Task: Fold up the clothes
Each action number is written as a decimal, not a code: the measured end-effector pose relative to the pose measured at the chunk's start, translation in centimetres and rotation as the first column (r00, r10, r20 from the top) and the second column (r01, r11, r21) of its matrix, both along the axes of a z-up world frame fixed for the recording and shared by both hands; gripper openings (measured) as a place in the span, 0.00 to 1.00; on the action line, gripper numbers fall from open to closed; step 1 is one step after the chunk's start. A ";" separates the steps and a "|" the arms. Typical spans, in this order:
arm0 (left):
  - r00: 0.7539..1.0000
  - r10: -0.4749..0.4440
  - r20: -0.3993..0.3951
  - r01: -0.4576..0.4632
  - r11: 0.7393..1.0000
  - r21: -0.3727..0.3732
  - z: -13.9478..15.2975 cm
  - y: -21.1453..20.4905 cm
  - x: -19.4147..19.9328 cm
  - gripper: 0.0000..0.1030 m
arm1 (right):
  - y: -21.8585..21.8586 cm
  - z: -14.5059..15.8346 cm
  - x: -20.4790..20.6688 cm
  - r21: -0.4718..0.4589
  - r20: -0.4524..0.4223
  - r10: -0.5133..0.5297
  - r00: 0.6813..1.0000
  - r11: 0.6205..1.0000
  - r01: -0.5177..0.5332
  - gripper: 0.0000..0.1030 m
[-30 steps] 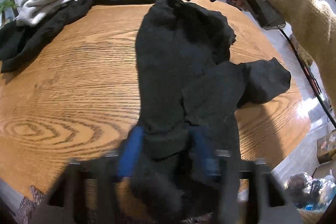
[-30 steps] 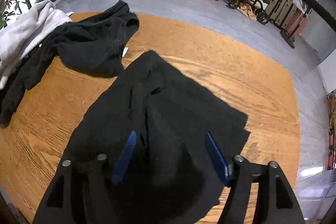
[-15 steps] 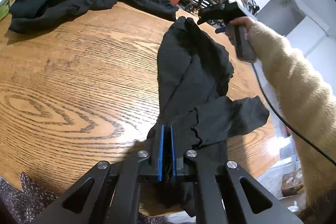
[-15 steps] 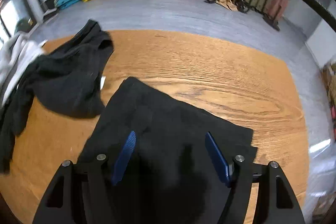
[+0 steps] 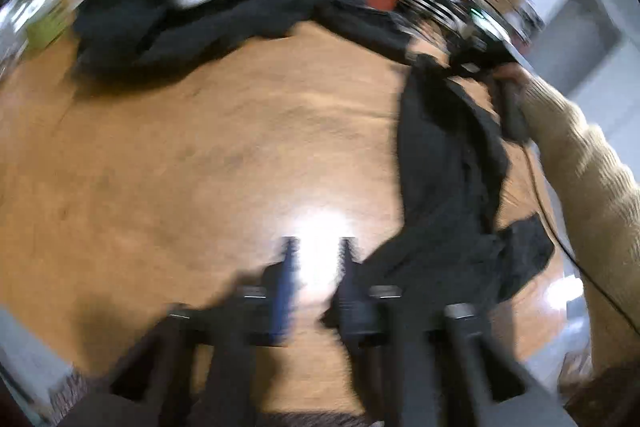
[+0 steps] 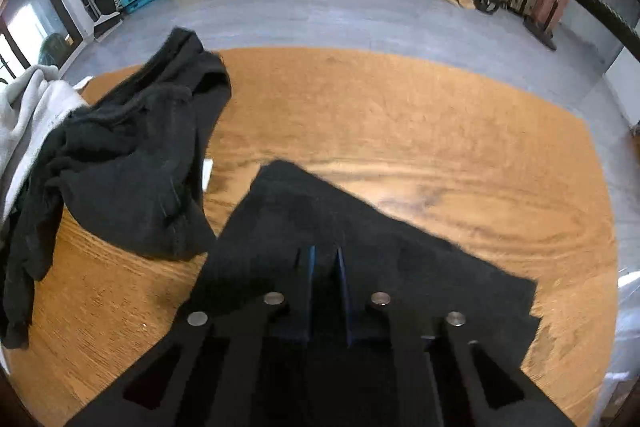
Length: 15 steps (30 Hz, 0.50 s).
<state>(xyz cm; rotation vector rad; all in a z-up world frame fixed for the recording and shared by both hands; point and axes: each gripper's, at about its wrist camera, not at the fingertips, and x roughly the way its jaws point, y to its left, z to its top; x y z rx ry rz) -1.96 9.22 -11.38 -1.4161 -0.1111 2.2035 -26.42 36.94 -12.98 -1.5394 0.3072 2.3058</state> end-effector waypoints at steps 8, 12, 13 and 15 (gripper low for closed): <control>0.958 -0.286 0.019 0.287 0.956 -0.066 0.3 14.7 -4.0 0.64 | 0.4 1.0 0.0 0.009 0.033 -0.015 0.999 1.000 0.015 0.34; 0.938 -0.345 0.002 0.338 0.918 -0.207 -1.3 18.9 -3.7 0.50 | 1.1 1.0 0.6 0.013 0.048 -0.025 0.999 1.000 0.025 0.42; 0.932 -0.361 -0.001 0.351 0.906 -0.238 -1.8 19.7 -3.5 0.27 | 1.2 0.9 0.8 0.014 0.056 -0.025 0.998 1.000 0.024 0.42; 0.934 -0.356 -0.001 0.345 0.905 -0.249 -2.4 19.5 -3.4 0.03 | 1.5 0.4 0.9 0.029 0.087 -0.010 0.996 1.000 0.008 0.49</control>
